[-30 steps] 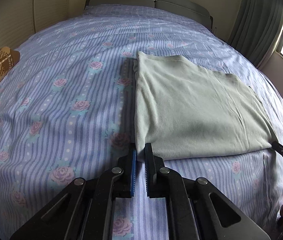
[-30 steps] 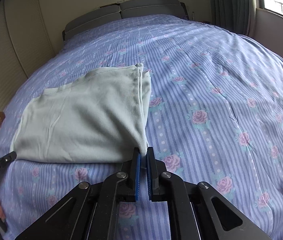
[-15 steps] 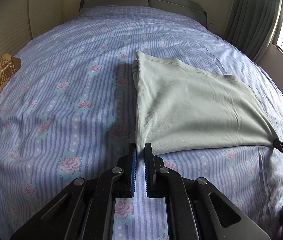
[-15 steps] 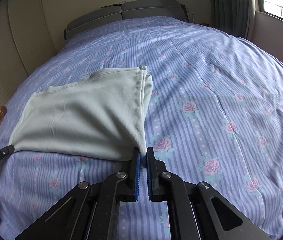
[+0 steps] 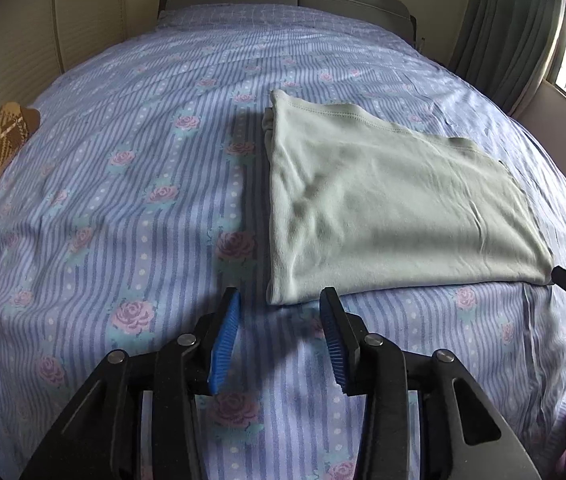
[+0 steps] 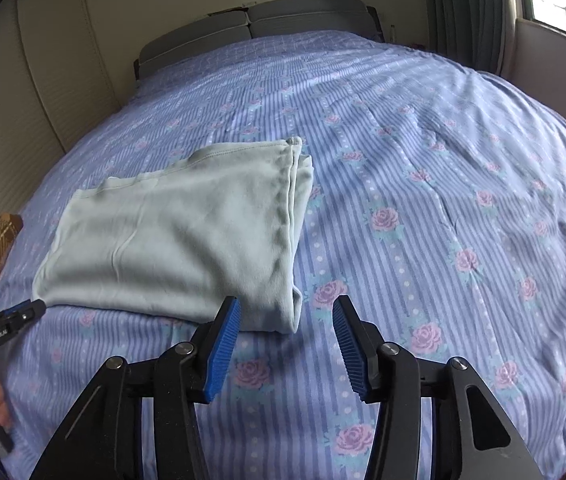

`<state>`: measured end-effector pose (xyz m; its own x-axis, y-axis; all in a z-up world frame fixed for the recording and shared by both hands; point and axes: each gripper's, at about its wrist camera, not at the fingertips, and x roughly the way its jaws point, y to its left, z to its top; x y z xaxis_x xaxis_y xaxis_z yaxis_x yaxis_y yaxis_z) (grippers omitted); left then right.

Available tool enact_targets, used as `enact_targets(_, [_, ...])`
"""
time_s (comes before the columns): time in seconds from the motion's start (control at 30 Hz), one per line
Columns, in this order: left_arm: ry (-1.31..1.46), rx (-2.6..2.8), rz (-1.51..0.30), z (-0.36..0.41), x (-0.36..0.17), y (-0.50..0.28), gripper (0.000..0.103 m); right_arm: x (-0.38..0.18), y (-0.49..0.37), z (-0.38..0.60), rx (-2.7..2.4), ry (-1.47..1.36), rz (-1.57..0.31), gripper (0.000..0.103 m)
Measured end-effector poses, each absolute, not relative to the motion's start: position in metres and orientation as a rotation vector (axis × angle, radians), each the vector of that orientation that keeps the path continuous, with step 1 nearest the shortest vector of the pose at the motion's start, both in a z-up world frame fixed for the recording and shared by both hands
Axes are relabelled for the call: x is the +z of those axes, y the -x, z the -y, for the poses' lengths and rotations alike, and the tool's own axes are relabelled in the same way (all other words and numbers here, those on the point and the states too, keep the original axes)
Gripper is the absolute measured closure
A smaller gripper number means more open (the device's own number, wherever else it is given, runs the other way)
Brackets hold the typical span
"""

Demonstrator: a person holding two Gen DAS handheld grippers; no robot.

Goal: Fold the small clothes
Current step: 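Grasp the folded shirt edge with both grippers and fold it over lengthwise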

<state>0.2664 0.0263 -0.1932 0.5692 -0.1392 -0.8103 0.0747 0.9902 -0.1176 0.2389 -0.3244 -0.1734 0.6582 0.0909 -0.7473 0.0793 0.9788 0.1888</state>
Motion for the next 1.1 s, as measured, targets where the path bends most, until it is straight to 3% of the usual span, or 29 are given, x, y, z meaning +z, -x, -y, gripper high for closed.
enact_targets(0.1, [0.109, -0.139, -0.951, -0.027, -0.2, -0.271, 0.061, -0.186, -0.243, 0.326, 0.066, -0.284, -0.885, 0.055])
enact_targets(0.13, [0.12, -0.146, -0.947, -0.027, -0.201, -0.273, 0.062, -0.189, -0.246, 0.326, 0.089, -0.3, -0.887, 0.061])
enact_targets(0.17, [0.135, -0.157, -0.94, -0.027, -0.2, -0.276, 0.066, -0.19, -0.249, 0.326, 0.112, -0.314, -0.883, 0.084])
enact_targets(0.2, [0.152, -0.182, -0.936, -0.026, -0.199, -0.278, 0.085, -0.191, -0.253, 0.325, 0.128, -0.325, -0.887, 0.091])
enact_targets(0.23, [0.159, -0.204, -0.941, -0.024, -0.199, -0.281, 0.093, -0.193, -0.257, 0.326, 0.136, -0.34, -0.894, 0.091])
enact_targets(0.33, [0.118, -0.193, -0.944, -0.017, -0.196, -0.282, 0.094, -0.194, -0.261, 0.329, 0.134, -0.377, -0.901, 0.093])
enact_targets(0.67, [0.044, -0.197, -0.886, -0.012, -0.148, -0.252, 0.095, -0.157, -0.232, 0.34, 0.102, -0.361, -0.85, 0.094])
enact_targets(0.93, [0.02, -0.195, -0.964, -0.012, -0.188, -0.252, 0.093, -0.18, -0.228, 0.333, 0.098, -0.309, -0.934, 0.093])
enact_targets(1.03, [0.026, -0.197, -0.955, -0.013, -0.192, -0.25, 0.084, -0.179, -0.229, 0.33, 0.072, -0.258, -0.936, 0.083])
enact_targets(1.1, [0.018, -0.189, -0.933, -0.012, -0.186, -0.244, 0.069, -0.173, -0.224, 0.333, 0.049, -0.252, -0.91, 0.063])
